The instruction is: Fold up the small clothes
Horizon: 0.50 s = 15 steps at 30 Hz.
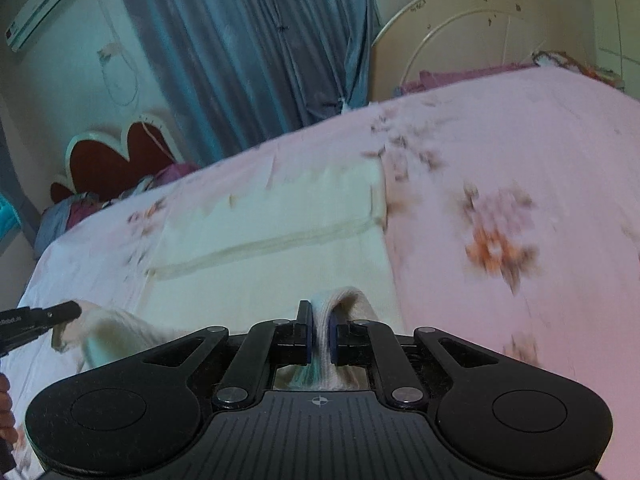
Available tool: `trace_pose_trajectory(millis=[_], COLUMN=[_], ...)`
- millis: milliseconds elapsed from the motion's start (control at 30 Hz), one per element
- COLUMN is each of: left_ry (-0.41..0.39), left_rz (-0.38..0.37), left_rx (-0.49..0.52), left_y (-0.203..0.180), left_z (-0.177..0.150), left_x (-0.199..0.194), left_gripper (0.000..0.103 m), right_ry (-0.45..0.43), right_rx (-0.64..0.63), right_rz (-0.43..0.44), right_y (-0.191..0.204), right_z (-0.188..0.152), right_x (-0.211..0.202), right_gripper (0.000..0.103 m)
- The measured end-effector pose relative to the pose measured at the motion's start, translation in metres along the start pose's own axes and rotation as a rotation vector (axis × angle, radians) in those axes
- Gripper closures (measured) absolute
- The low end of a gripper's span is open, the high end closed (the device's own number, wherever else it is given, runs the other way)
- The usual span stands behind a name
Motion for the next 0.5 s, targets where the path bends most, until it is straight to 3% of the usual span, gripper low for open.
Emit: trace_pose_trajectory(millis=[200,500], left_ry=[-0.001,-0.015], left_rz=[0.033,0.073], left_rx=[-0.022,-0.074], left_y=[0.012,0.025], left_z=[0.038,0.088], left_x=[0.052,0.113], left_gripper=[0.097,0.097], right_ry=[0.019,0.020], right_rx=[0.029,0.080], right_rz=[0.005,0.019], right_y=[-0.008,-0.023], right_z=[0.051,0.111], right_x=[0.070,0.142], right_gripper=[0.096,0.097])
Point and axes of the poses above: each gripper's, at about its wrist camera, not at the fingertips, and x roughly the way its jaws point, y to its left, z to its top, the point moved 6 cm from there along x, roughly the way its jaws point, and after that the axes turned 7 degrees about y, right-handed, at the moved point
